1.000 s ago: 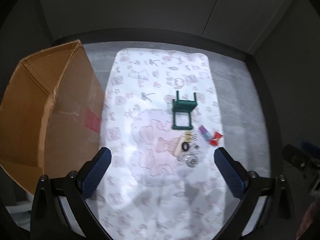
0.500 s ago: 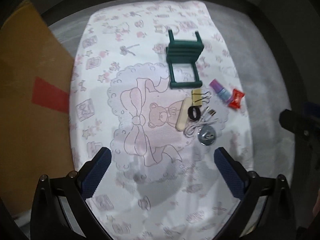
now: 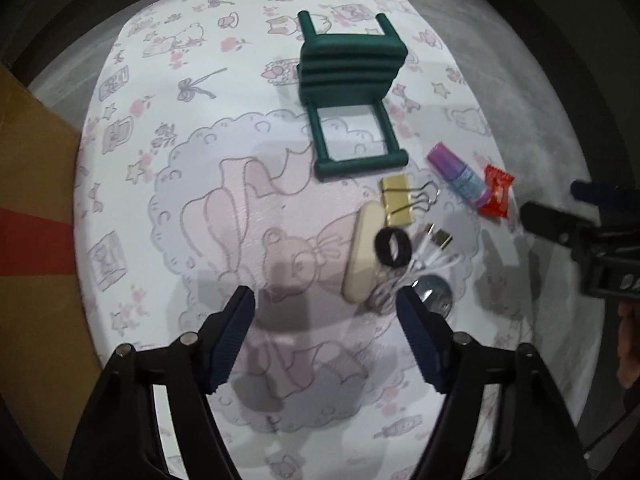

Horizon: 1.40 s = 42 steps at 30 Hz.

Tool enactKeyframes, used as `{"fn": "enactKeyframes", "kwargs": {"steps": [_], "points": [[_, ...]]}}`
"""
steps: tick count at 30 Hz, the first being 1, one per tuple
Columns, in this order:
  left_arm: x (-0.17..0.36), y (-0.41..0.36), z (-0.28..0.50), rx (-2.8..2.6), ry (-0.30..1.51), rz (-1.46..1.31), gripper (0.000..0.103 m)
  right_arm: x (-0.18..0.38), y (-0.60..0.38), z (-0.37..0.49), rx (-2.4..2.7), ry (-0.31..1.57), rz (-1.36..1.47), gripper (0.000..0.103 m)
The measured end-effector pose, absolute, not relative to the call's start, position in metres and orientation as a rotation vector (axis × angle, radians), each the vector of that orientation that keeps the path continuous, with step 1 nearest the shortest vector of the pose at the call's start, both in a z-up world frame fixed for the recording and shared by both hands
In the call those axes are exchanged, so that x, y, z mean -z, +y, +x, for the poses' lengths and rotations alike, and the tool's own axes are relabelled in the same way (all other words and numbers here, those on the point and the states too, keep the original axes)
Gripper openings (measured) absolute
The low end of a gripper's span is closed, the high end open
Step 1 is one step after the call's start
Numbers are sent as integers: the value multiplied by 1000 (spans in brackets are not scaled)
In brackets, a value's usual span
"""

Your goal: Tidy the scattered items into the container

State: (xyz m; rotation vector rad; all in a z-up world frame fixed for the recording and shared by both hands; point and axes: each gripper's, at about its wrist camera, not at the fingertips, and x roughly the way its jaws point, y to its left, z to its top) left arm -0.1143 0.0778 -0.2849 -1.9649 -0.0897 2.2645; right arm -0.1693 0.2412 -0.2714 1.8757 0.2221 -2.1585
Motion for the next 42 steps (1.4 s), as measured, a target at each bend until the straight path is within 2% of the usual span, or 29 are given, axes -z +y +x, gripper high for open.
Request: {"fn": "enactKeyframes", "kwargs": {"steps": [4,6,8,10,14,15,16,18,20,21,22,28,42], "points": [[287,86,-121,-2254,-136,-1961,72,283,242,-172,2131,204,1897,93],[290,91,-124,-2249,-123,-1972,71,288,242,-173,2120,192,1909,87],[293,96,-126,-2246,-105,-1984,64,290,241,-173,2111,172,1903,82],[297,98,-128,-2231,-117,-2001,48,290,239,-173,2108,163,1893,78],[301,99,-132,-2230,-132,-2009,43,295,233,-176,2082,155,1896,62],[301,99,-133,-2232,-130,-2007,39,296,232,-177,2076,155,1899,60],[301,99,-134,-2231,-130,-2006,31,298,230,-177,2072,150,1897,59],[301,97,-135,-2222,-141,-2005,23,303,227,-178,2055,164,1924,40],[301,94,-136,-2207,-163,-2005,22,304,224,-178,2054,168,1925,35],[301,92,-136,-2199,-169,-2007,17,303,223,-179,2056,173,1925,27],[301,91,-135,-2194,-174,-2009,17,303,224,-180,2050,154,1927,19],[297,79,-130,-2209,-197,-2018,15,301,230,-178,2051,109,1926,18],[260,61,-123,-2271,-224,-1986,15,265,219,-165,2084,179,1877,17]]}}
